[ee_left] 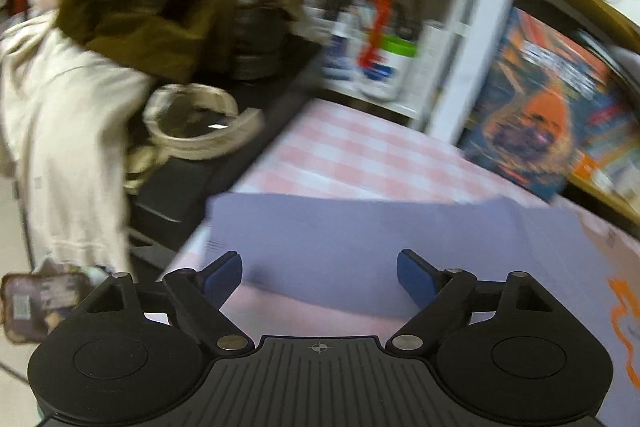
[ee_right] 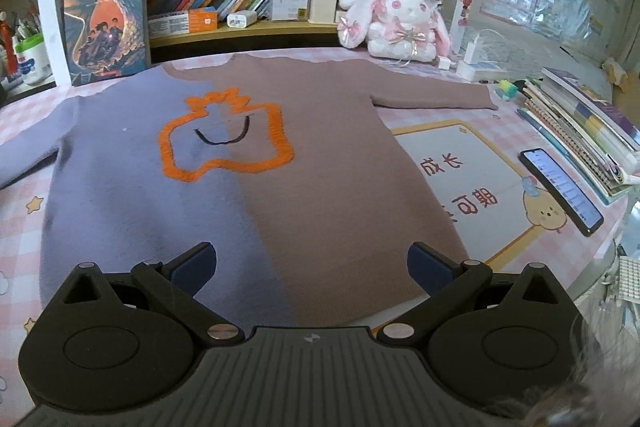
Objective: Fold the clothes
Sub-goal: 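Move the left gripper to the lavender sleeve cuff and grasp it, then lift the lavender sleeve with the left gripper toward the sweater body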
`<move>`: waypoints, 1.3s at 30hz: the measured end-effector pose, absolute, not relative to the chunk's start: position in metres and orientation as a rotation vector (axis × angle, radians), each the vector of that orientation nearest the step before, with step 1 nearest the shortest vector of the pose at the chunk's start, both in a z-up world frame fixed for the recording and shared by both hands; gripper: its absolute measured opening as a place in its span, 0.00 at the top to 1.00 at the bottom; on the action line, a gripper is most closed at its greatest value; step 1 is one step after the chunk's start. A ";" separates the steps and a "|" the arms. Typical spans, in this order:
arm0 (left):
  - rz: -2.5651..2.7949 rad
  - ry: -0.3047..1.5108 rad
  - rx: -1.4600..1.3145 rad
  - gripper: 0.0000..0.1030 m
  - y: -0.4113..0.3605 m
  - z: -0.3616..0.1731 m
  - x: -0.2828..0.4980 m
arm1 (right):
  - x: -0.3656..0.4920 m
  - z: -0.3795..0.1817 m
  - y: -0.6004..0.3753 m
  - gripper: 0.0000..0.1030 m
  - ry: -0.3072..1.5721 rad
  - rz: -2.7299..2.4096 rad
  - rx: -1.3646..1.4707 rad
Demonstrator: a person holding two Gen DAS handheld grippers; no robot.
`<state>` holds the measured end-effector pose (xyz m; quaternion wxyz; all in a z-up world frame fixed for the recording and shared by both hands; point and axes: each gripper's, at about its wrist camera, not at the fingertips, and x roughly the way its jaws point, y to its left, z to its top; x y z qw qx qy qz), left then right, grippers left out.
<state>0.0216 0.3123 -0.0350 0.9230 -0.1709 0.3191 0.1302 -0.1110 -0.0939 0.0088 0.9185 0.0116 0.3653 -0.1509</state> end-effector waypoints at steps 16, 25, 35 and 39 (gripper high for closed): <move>0.141 0.662 -0.662 0.53 0.320 -0.059 0.034 | -0.101 0.008 -0.099 0.00 0.754 -0.334 0.019; 0.183 0.624 -0.750 0.53 0.334 -0.064 0.032 | -0.099 0.009 -0.099 0.00 0.750 -0.330 0.015; 0.243 0.604 -0.827 0.65 0.350 -0.066 0.031 | -0.102 0.011 -0.102 0.00 0.743 -0.339 0.016; 0.264 0.604 -0.873 0.91 0.356 -0.072 0.029 | -0.103 0.010 -0.103 0.00 0.744 -0.328 0.016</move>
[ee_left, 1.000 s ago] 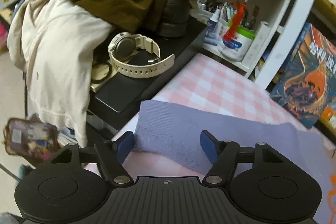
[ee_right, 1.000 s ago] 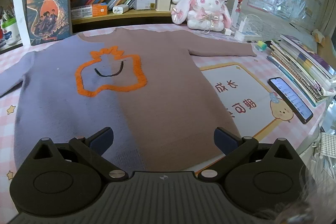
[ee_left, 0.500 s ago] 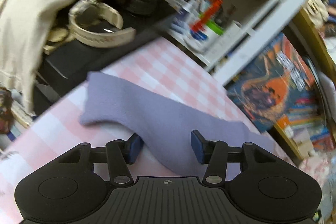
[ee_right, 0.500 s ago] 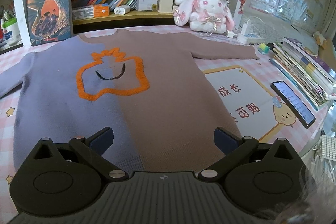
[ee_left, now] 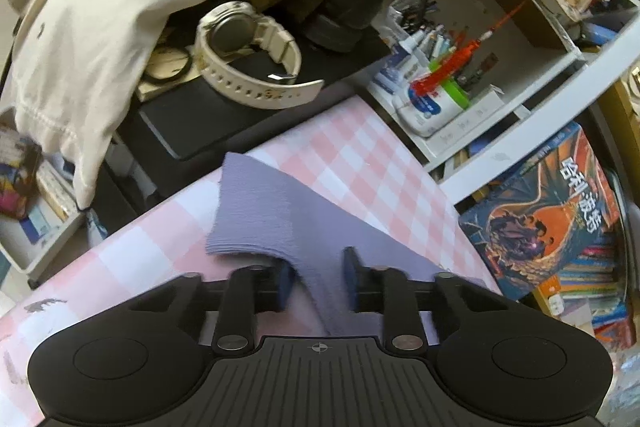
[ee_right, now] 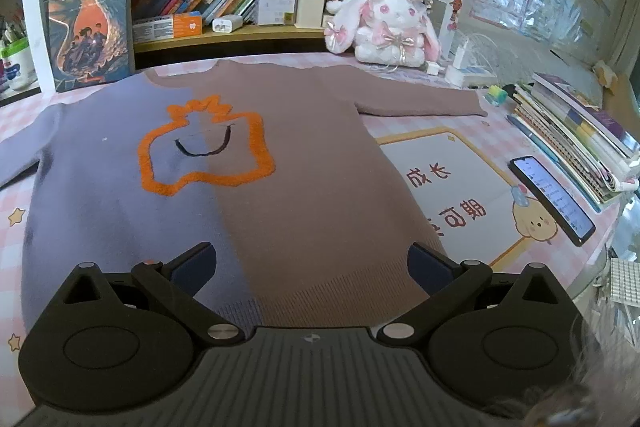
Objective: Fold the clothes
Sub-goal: 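Lift the lavender sleeve with the left gripper toward the sweater body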
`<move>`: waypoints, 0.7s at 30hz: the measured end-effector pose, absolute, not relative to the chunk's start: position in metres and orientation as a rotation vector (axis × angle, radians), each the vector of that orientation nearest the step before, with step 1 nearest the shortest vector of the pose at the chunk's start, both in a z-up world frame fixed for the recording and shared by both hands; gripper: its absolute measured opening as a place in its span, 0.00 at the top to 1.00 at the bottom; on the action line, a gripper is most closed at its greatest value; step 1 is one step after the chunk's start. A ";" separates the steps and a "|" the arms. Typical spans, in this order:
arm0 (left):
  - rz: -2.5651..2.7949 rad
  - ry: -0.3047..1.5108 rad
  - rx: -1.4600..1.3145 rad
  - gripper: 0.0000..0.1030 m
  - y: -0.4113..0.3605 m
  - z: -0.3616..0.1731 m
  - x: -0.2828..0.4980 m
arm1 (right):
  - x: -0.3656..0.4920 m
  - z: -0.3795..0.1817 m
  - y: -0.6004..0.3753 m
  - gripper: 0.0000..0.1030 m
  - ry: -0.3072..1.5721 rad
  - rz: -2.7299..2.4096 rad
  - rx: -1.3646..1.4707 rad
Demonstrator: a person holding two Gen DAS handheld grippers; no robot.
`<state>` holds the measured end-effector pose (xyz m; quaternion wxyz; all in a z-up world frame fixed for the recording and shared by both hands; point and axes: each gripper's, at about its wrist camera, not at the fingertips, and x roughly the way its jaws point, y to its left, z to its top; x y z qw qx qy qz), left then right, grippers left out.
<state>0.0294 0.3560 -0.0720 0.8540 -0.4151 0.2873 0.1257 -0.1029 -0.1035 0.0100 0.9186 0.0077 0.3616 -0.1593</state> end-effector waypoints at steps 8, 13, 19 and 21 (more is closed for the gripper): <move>0.264 0.556 -0.863 0.97 0.348 -0.061 0.025 | -0.100 0.008 -0.114 0.00 0.744 -0.295 0.024; 0.226 0.498 -0.771 0.97 0.323 -0.031 0.030 | -0.094 0.006 -0.123 0.00 0.744 -0.247 0.018; 0.193 0.439 -0.699 0.97 0.281 0.006 0.035 | -0.080 0.005 -0.145 0.00 0.740 -0.146 0.001; 0.174 0.430 -0.665 0.97 0.262 0.019 0.039 | -0.074 0.006 -0.156 0.00 0.741 -0.120 0.008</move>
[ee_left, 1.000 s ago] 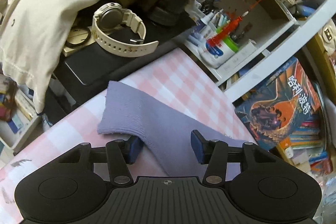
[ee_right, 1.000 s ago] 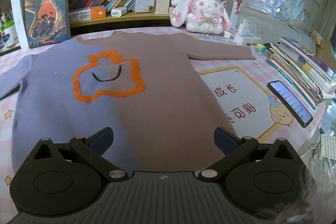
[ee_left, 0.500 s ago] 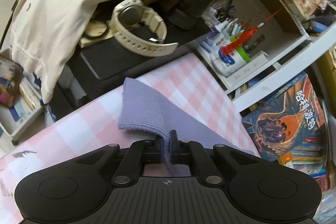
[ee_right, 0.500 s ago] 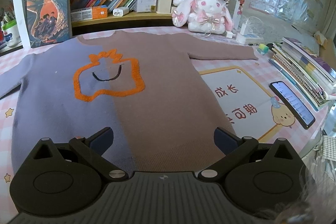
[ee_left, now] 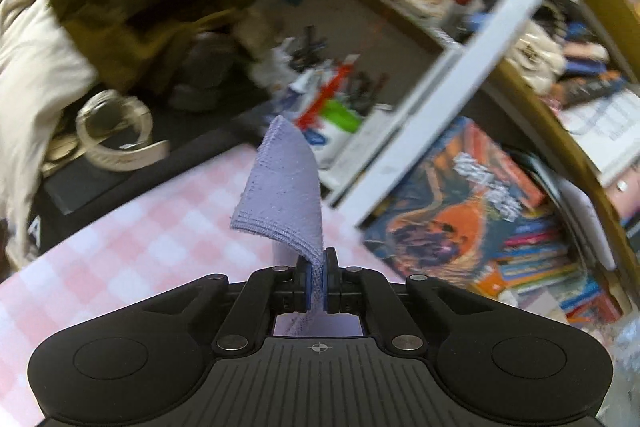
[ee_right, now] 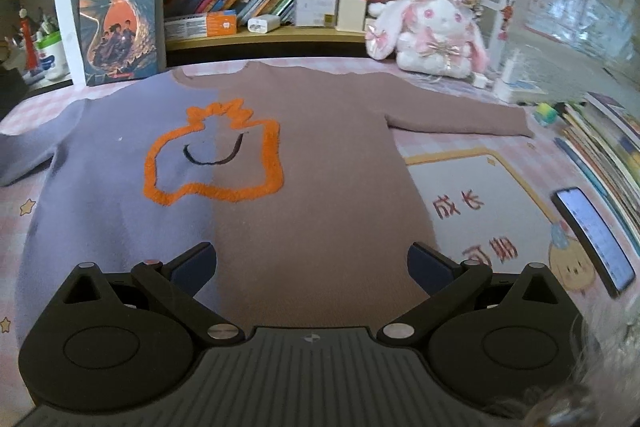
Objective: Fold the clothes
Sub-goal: 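Lift the lavender sleeve with the left gripper toward the sweater body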
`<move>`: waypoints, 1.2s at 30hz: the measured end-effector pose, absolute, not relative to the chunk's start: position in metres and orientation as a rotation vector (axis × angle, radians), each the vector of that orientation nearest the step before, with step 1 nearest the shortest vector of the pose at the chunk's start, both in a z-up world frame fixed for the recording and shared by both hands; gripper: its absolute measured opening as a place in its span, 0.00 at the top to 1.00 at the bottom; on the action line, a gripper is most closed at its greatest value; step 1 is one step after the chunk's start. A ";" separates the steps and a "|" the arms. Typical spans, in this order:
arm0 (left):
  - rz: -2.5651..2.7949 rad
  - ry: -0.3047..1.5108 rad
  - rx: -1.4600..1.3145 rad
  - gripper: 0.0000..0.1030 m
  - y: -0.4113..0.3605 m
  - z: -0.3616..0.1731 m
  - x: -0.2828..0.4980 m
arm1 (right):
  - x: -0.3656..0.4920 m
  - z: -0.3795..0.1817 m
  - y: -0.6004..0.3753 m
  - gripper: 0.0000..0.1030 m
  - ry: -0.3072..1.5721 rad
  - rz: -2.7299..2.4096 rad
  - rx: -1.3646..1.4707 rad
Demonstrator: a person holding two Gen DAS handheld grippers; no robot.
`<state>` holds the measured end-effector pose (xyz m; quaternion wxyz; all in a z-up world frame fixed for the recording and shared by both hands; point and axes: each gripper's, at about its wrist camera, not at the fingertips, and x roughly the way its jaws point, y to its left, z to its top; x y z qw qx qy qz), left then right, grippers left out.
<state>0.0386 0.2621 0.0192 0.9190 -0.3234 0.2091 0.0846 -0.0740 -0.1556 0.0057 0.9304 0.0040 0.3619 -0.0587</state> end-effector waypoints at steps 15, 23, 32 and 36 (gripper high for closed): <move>0.039 0.416 -0.493 0.97 0.105 0.077 0.082 | -0.043 -0.001 -0.224 0.00 0.776 0.099 0.037; -0.018 0.441 -0.448 0.97 0.030 0.079 0.105 | -0.037 -0.002 -0.257 0.00 0.789 0.157 0.043; -0.034 0.503 -0.421 0.97 -0.023 0.062 0.122 | -0.032 -0.004 -0.287 0.00 0.796 0.175 0.053; -0.038 0.538 -0.404 0.97 -0.038 0.052 0.127 | -0.030 -0.005 -0.298 0.00 0.801 0.175 0.062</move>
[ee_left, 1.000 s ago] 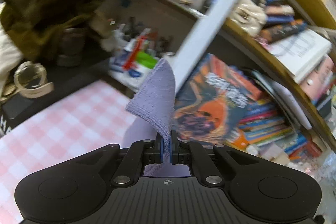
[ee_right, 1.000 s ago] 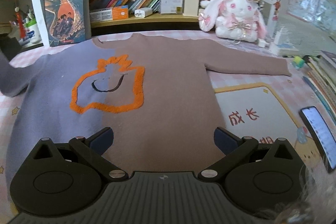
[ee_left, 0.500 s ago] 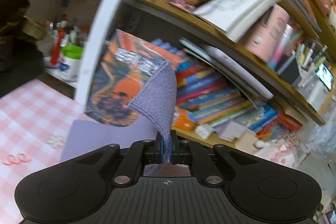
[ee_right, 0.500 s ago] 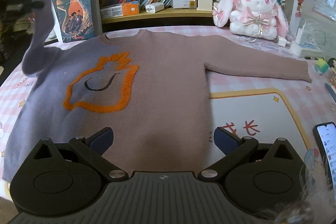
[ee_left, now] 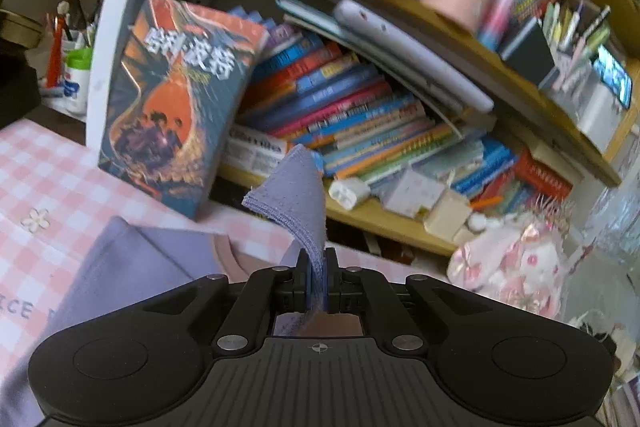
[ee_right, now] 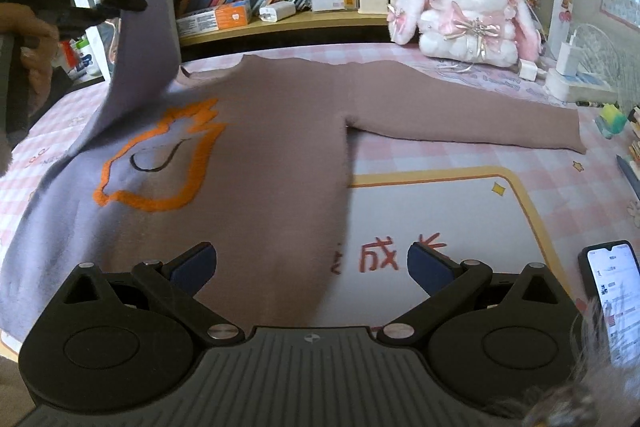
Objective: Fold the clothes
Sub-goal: 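Lift the lavender sleeve with the left gripper toward the sweater body, then lay the lavender sleeve across the body and open the left gripper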
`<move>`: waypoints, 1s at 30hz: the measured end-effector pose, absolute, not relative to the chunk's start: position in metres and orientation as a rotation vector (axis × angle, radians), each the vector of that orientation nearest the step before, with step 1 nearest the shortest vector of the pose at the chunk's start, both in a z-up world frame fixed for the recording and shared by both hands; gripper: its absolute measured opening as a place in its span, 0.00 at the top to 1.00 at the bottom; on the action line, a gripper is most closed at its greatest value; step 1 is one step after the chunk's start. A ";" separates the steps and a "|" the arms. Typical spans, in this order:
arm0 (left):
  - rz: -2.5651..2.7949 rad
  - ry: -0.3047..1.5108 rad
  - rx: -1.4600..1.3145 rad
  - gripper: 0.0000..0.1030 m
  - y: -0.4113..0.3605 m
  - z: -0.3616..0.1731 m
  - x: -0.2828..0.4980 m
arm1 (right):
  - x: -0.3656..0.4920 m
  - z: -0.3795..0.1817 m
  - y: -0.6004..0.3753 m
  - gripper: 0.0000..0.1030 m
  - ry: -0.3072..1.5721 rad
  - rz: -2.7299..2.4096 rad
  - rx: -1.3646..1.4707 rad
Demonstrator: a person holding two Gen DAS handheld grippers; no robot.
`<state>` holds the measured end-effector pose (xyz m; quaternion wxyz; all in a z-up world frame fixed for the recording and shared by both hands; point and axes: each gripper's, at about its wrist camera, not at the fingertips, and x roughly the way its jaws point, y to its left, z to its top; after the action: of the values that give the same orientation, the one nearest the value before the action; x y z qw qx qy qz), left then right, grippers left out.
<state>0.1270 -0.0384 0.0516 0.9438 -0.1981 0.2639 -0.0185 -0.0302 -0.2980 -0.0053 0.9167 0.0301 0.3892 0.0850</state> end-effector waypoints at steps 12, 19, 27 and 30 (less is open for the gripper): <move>-0.028 0.613 -0.384 0.96 -0.062 0.030 0.137 | -0.031 -0.008 -0.318 0.00 0.811 0.155 0.085; -0.054 0.664 -0.384 0.90 -0.079 0.017 0.141 | -0.034 -0.007 -0.322 0.00 0.809 0.163 0.075; -0.119 0.693 -0.367 0.32 -0.101 0.017 0.136 | -0.039 -0.005 -0.328 0.00 0.800 0.173 0.069; -0.131 0.684 -0.341 0.26 -0.103 0.022 0.125 | -0.039 -0.006 -0.328 0.00 0.804 0.177 0.073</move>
<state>0.1251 -0.1027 0.0222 0.9258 -0.1662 0.3335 -0.0638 -0.0389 -0.3283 -0.0059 0.9158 0.0353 0.3908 0.0862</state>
